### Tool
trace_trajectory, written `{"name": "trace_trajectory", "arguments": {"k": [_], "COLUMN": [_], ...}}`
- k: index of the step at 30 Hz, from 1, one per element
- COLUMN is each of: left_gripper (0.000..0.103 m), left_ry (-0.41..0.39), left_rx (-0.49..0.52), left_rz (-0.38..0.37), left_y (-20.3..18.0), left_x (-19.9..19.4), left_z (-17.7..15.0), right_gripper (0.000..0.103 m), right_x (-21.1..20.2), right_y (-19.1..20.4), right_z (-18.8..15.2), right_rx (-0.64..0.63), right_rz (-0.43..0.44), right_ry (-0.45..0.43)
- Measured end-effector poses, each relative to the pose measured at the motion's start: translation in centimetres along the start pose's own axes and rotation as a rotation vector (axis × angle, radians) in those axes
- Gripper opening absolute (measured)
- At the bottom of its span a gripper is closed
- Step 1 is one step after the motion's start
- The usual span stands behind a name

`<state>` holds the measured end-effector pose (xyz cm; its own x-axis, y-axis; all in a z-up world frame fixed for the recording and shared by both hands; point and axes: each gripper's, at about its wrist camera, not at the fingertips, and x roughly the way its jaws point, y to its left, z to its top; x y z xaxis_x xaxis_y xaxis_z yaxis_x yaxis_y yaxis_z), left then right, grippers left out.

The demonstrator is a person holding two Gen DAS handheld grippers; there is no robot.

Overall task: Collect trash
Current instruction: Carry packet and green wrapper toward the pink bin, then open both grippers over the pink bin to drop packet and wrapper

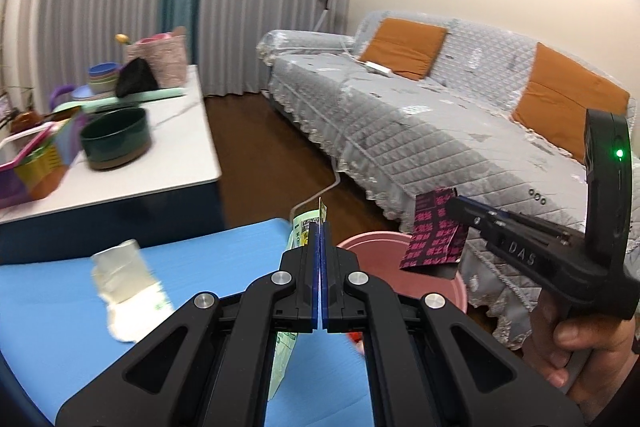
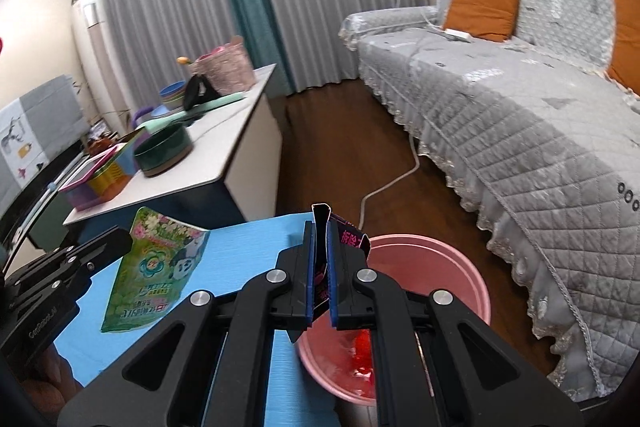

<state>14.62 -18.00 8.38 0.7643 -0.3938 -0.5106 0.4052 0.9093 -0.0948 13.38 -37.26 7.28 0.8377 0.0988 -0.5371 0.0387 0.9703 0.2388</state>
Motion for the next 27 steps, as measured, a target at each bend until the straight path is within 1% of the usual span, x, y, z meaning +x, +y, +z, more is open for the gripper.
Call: {"name": "trace_trajectory", "arguments": {"k": [6,11,15,23,26,27], "left_gripper": [0.0,0.0,0.0,0.0,0.0,0.002], "left_ry": [0.016,0.029,0.043,0.077,0.115,0.133], "left_rx": [0.032,0.043,0.037,0.012,-0.007,-0.016], "left_rz": [-0.072,-0.112,-0.136,-0.174,-0.219,-0.229], "left_y": [-3.0,-4.9,-5.5,-5.7,-5.5,-5.4], "left_x": [3.4,5.6,7.4,9.8,10.8,11.1], "left_z": [0.8,0.9,0.9,1.3,1.4,1.4], "right_gripper": [0.006,0.006,0.006,0.006,0.012,0.02], "right_x": [0.1,0.5,0.8,1.3,1.5,1.6], "right_y": [-2.6,-4.2,-5.1,-6.1,-6.0,-5.9], "right_z": [-0.1,-0.4,-0.6,-0.6,-0.5,-0.5], "right_rx": [0.031,0.039,0.049,0.077,0.072,0.059], "right_rz": [-0.045,-0.077,-0.102,-0.12,-0.142,-0.166], "right_ry": [0.003,0.017,0.02,0.025,0.031,0.035]}}
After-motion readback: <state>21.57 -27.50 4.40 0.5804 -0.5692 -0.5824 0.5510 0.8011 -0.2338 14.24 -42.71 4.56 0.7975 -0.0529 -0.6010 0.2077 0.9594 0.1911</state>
